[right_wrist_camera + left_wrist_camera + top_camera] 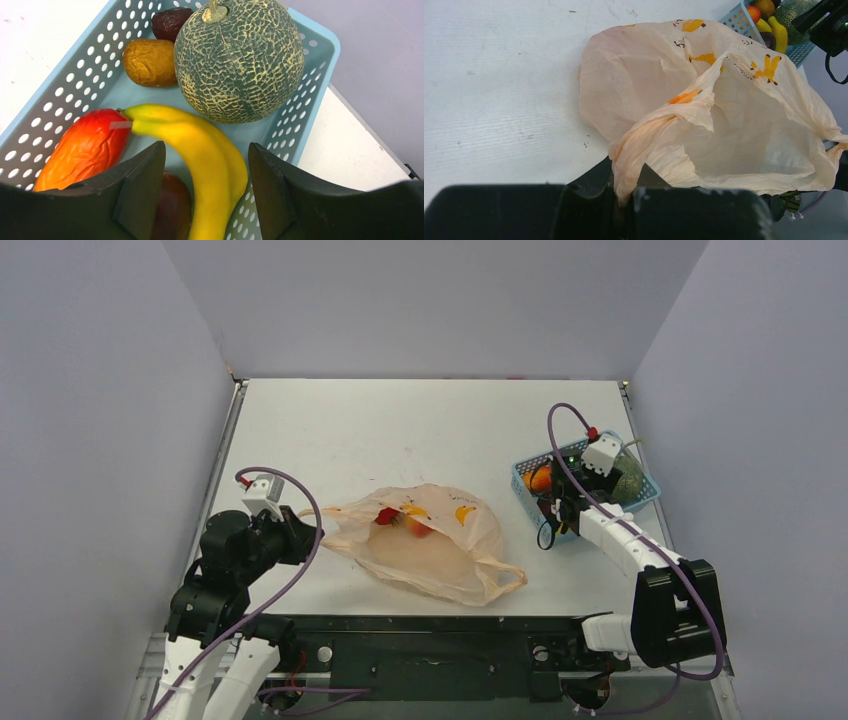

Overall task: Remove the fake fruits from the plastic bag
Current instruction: Place the fake fruit in the bin.

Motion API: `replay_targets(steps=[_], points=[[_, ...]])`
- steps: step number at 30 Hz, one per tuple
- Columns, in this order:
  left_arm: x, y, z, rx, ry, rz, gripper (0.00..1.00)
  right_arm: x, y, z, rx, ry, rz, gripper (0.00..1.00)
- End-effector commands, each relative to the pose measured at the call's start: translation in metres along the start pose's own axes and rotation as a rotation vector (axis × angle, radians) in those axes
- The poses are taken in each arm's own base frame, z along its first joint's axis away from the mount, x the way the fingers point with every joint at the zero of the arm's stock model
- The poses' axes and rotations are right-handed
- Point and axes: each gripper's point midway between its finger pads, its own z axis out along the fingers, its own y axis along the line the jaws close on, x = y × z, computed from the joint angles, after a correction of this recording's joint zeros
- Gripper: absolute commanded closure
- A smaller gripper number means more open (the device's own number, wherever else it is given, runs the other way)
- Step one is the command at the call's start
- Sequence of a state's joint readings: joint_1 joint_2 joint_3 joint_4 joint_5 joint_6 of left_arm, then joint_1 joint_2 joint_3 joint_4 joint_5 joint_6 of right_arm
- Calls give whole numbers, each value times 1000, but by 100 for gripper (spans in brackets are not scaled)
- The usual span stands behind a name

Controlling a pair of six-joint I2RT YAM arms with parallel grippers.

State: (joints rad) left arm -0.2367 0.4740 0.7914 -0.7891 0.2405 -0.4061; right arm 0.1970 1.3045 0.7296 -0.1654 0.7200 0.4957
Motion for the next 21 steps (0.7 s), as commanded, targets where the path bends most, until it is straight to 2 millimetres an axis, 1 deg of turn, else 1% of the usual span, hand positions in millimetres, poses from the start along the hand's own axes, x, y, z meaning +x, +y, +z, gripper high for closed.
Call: replay_targets(steps=[1, 3, 7, 8, 9, 10, 11, 12, 13, 14, 15, 16, 18, 19, 20, 21], points=[[-13, -7, -3, 29, -56, 29, 100, -27, -1, -6, 13, -71, 61, 42], [-12, -7, -2, 32, -54, 30, 100, -31, 1, -11, -1, -86, 65, 42], [-11, -8, 0, 39, -38, 32, 100, -45, 11, -32, -57, -146, 71, 42], [-10, -8, 0, 40, -36, 32, 100, -47, 18, -40, -86, -160, 58, 42], [-10, -8, 0, 40, -36, 32, 100, -54, 21, -47, -110, -182, 72, 43], [-10, -8, 1, 39, -33, 32, 100, -55, 28, -56, -147, -193, 53, 43], [-10, -8, 1, 39, -32, 32, 100, -62, 35, -69, -196, -218, 66, 43], [-9, -8, 2, 37, -23, 29, 100, -65, 41, -76, -230, -227, 58, 43], [-9, -7, 4, 34, -18, 28, 100, -70, 46, -86, -273, -242, 65, 43], [-8, -7, 4, 33, -16, 26, 100, -73, 55, -95, -333, -241, 58, 44], [-8, -7, 5, 32, -12, 25, 100, -78, 64, -108, -398, -252, 63, 45], [-8, -6, 5, 31, -8, 25, 100, -78, 76, -119, -477, -249, 44, 45], [-8, -6, 5, 30, -6, 25, 100, -82, 98, -150, -632, -269, 10, 46], [-8, -6, 5, 29, -7, 25, 100, -82, 111, -173, -723, -283, -20, 46], [-8, -6, 6, 29, -6, 24, 100, -84, 116, -186, -770, -298, -30, 46], [-8, -6, 6, 28, -5, 25, 100, -81, 128, -211, -864, -314, -73, 46]])
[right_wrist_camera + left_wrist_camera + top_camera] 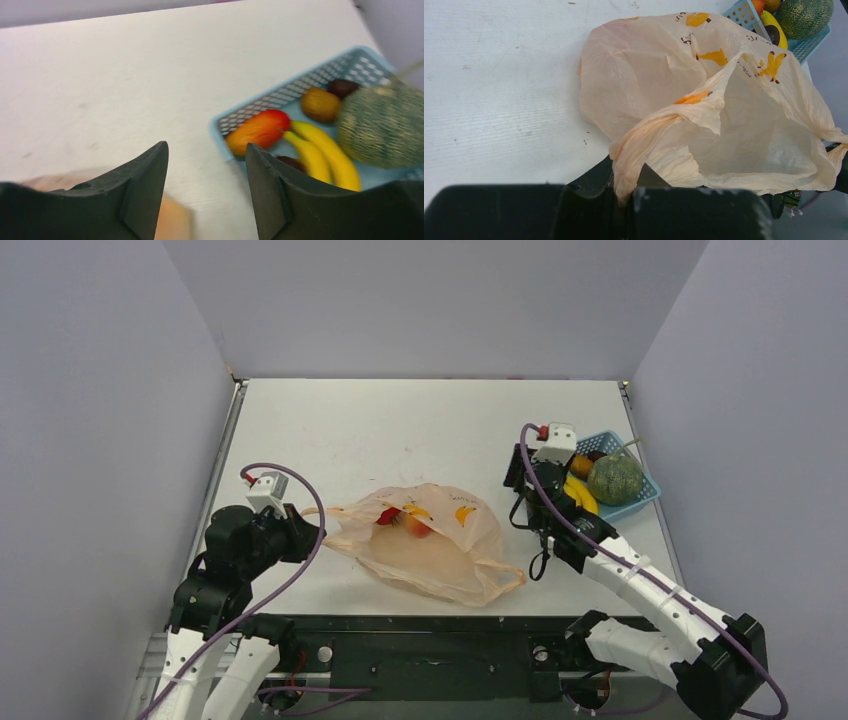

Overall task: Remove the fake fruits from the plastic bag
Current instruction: Place the fake fruit in the bin, then adjust the plastic bag at the center of the board.

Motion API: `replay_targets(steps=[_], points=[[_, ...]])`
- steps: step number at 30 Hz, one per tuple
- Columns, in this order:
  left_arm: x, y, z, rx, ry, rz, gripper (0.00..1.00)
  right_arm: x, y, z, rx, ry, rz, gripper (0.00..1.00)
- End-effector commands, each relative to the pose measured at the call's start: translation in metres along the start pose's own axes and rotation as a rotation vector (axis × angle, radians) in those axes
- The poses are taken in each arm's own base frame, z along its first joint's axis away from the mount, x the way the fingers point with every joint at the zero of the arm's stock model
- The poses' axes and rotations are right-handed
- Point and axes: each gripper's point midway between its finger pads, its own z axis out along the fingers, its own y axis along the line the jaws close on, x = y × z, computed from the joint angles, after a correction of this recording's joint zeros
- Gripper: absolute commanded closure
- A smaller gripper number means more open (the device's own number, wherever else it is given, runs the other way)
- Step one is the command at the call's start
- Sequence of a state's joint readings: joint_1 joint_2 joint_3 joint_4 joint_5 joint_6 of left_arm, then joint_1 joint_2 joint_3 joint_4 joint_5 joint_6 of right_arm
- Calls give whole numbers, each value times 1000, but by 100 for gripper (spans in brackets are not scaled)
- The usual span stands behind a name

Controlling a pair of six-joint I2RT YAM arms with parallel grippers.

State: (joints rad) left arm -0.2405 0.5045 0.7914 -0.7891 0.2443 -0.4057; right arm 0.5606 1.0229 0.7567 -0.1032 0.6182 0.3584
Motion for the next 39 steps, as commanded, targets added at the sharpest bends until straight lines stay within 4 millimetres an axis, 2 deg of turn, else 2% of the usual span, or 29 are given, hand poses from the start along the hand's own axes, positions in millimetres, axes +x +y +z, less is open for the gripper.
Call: replay_targets(steps=[1, 2, 3, 7, 10, 11, 12, 13, 14, 15, 16, 17, 18, 19, 20, 22, 23, 24, 25, 26, 30, 32, 33, 34, 39], points=[[-10, -7, 1, 32, -33, 30, 100, -42, 87, -50, -391, -96, -47, 46], [-10, -7, 1, 31, -30, 29, 100, -42, 109, -67, -490, -101, -77, 46], [-10, -6, 1, 30, -29, 28, 100, -43, 119, -76, -541, -107, -87, 46], [-10, -6, 2, 28, -28, 26, 100, -39, 186, -141, -873, -119, -144, 46], [-10, -5, 2, 25, -26, 24, 100, -21, 215, -173, -998, -96, -186, 48], [-9, -5, 3, 24, -22, 23, 100, -10, 228, -187, -1043, -82, -203, 48], [-10, -5, 3, 23, -22, 24, 100, -3, 233, -192, -1050, -72, -206, 51], [-9, -5, 3, 22, -19, 22, 100, 12, 244, -204, -1088, -54, -222, 53], [-9, -5, 3, 24, -20, 23, 100, 19, 247, -206, -1087, -42, -209, 57], [-9, -5, 3, 24, -20, 23, 100, 34, 253, -214, -1105, -28, -208, 58], [-10, -5, 3, 23, -22, 24, 100, 34, 259, -219, -1118, -27, -155, 60], [-10, -5, 3, 20, -22, 22, 100, 56, 263, -225, -1138, 3, -174, 61], [-9, -5, 3, 20, -21, 21, 100, 60, 267, -229, -1149, 3, -153, 62], [-9, -5, 4, 20, -19, 22, 100, 81, 270, -233, -1147, 26, -186, 63], [-9, -4, 4, 19, -16, 22, 100, 88, 274, -235, -1148, 27, -186, 63], [-8, -4, 6, 18, -8, 20, 100, 127, 285, -240, -1139, 73, -247, 65], [-7, -3, 7, 16, -2, 19, 100, 132, 287, -237, -1112, 71, -249, 65], [-7, -3, 7, 16, 0, 19, 100, 148, 291, -235, -1095, 82, -271, 65], [-7, -3, 7, 14, 3, 17, 100, 152, 292, -229, -1055, 81, -263, 65], [-7, -3, 8, 13, 4, 17, 100, 166, 296, -223, -1034, 88, -274, 65], [-7, -2, 8, 8, 4, 15, 100, 190, 304, -188, -910, 77, -293, 66], [-7, -2, 7, 7, 0, 15, 100, 196, 308, -167, -869, 88, -272, 67], [-7, -2, 7, 6, -1, 14, 100, 197, 312, -164, -880, 103, -243, 68], [-7, -3, 7, 7, -1, 15, 100, 198, 312, -149, -857, 113, -230, 68], [-6, -3, 8, 10, 5, 18, 100, 187, 311, -124, -849, 129, -207, 68]])
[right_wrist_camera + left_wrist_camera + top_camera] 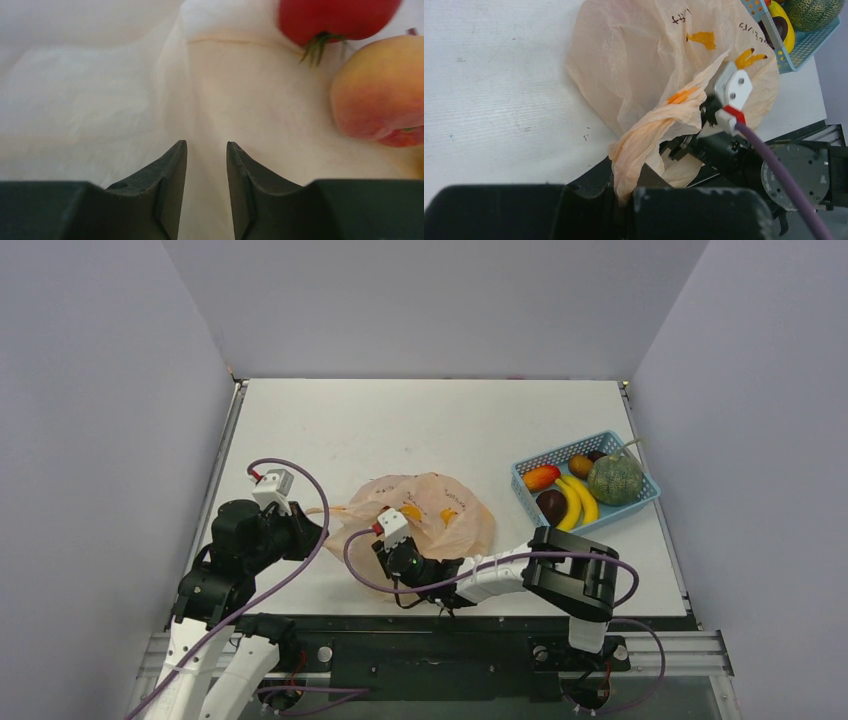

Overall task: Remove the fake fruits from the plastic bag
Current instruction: Adjust the plastic bag at the center of the board, then take out the fake fruit from the plastic bag.

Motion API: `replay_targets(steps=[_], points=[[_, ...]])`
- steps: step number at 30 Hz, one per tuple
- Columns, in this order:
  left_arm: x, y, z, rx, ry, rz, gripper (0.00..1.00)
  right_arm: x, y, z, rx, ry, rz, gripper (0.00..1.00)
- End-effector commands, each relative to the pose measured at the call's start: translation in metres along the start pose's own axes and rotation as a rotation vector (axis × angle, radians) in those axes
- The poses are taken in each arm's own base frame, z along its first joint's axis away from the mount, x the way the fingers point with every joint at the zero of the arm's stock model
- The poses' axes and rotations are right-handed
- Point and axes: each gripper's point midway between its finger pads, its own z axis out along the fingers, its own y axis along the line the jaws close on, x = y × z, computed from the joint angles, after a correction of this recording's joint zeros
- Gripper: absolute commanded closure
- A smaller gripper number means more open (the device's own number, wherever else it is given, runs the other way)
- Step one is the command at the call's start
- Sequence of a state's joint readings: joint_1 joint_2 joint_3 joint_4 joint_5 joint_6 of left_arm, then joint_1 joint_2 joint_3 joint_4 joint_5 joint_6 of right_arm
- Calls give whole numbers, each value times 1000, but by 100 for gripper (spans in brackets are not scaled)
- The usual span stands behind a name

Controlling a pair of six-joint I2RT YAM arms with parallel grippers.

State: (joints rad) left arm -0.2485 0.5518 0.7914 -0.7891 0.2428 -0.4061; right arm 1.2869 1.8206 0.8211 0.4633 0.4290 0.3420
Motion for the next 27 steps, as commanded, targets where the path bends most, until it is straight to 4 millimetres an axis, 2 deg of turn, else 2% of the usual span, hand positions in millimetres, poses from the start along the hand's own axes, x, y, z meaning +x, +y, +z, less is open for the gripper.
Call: replay_targets(steps=[1, 4, 7, 10, 14, 17, 20, 25, 27], points=[[-10, -6, 0, 24, -34, 26, 100, -63, 3, 3, -46, -133, 108, 67], [-9, -7, 0, 27, -28, 27, 100, -76, 7, -16, -111, -138, 101, 63], [-10, -7, 0, 27, -31, 27, 100, -76, 11, -32, -177, -131, 119, 55], [-10, -7, -1, 27, -37, 28, 100, -82, 4, -52, -191, -146, 143, 49], [-9, -10, -1, 43, -30, 38, 100, -92, -14, -68, -159, -179, 202, 44], [-13, -20, -6, 62, -15, 15, 100, -95, -25, -72, -125, -195, 231, 42], [-9, -31, -5, 108, 19, -56, 100, -92, -37, -68, -79, -190, 260, 42], [12, -32, 1, 129, 36, -168, 100, -82, -48, -56, -25, -168, 279, 44], [15, -37, -3, 143, 36, -183, 100, -74, -64, -52, 68, -154, 284, 45]])
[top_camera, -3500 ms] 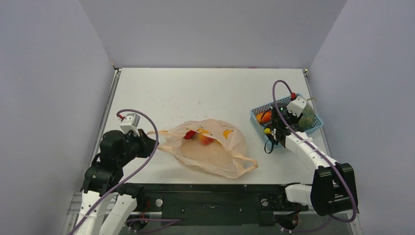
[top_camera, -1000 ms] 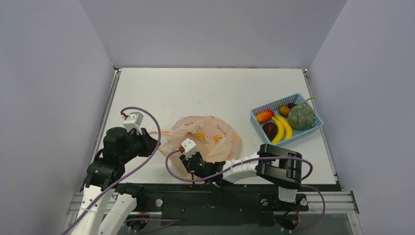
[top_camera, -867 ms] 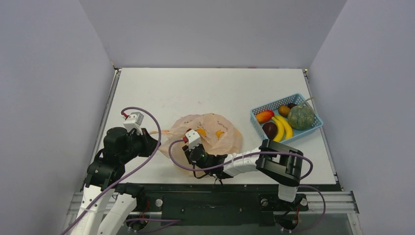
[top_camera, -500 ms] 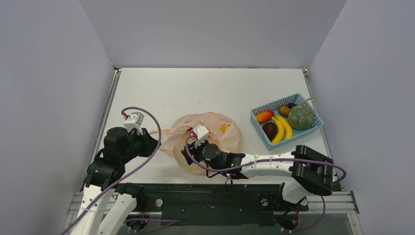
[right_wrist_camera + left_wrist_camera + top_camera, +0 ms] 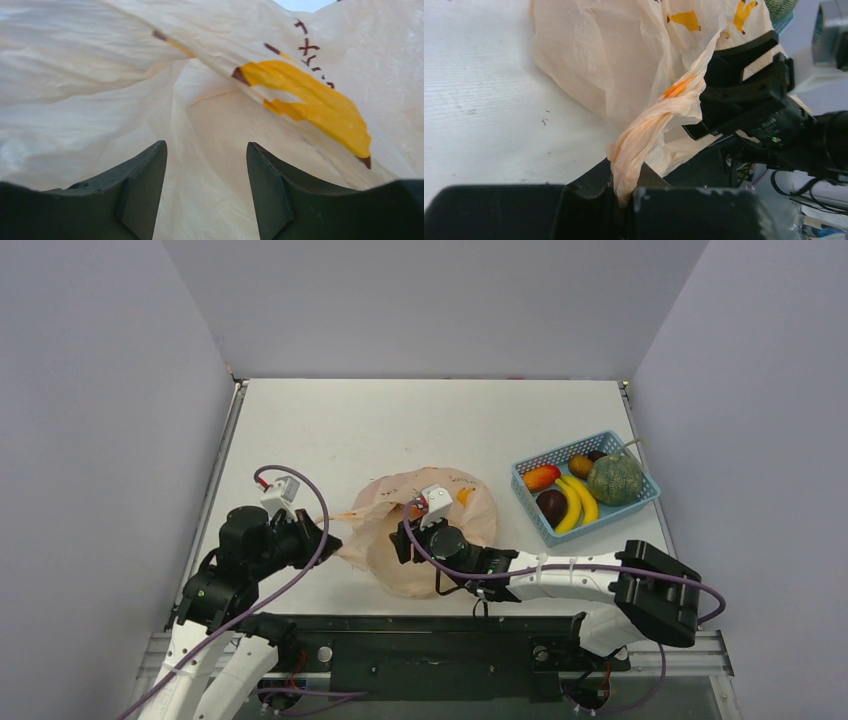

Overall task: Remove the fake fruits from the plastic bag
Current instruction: Take out the fake fruit from the plastic bag.

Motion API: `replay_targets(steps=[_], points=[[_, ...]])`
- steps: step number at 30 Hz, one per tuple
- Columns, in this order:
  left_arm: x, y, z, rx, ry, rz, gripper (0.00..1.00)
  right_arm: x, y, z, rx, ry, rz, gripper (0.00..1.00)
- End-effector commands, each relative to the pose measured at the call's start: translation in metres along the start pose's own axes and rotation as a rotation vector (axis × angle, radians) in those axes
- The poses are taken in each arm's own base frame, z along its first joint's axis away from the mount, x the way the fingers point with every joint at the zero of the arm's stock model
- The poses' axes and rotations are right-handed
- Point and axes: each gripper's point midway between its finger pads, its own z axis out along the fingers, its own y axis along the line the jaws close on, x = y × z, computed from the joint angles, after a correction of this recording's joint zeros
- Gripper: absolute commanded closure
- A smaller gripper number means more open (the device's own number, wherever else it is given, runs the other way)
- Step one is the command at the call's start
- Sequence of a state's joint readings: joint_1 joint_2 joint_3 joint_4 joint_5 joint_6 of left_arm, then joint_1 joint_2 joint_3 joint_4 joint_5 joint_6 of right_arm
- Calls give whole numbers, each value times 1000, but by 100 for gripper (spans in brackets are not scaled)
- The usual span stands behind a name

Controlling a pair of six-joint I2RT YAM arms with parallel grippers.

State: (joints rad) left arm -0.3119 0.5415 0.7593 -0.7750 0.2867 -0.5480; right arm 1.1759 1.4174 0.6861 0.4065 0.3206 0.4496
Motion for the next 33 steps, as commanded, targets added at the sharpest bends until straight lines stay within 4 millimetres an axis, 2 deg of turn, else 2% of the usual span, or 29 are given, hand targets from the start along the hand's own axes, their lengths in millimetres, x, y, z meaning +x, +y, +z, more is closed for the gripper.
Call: replay_targets(steps=[1, 3, 5, 7, 10, 13, 18, 23, 26, 33], points=[[3, -21, -6, 81, -19, -82, 100, 1, -36, 6, 200, -33, 37, 45], [8, -26, -8, 107, -10, -104, 100, 0, -53, 7, 294, -48, 41, 44], [15, -32, -7, 149, 9, -123, 100, -3, -62, 10, 351, -65, 51, 44], [27, -34, 2, 187, 46, -150, 100, -6, -64, 15, 380, -88, 71, 43], [34, -45, 6, 243, 65, -161, 100, -12, -69, 26, 447, -142, 123, 41], [34, -48, 7, 242, 50, -158, 100, -14, -79, 40, 511, -167, 154, 37], [39, -58, 11, 255, 80, -133, 100, -19, -88, 71, 511, -170, 235, 36], [40, -62, 11, 242, 81, -95, 100, -26, -98, 85, 534, -189, 271, 30], [41, -63, 11, 236, 88, -84, 100, -18, -105, 95, 545, -167, 300, 18], [41, -59, 7, 208, 98, -56, 100, -8, -119, 122, 568, -116, 259, 17]])
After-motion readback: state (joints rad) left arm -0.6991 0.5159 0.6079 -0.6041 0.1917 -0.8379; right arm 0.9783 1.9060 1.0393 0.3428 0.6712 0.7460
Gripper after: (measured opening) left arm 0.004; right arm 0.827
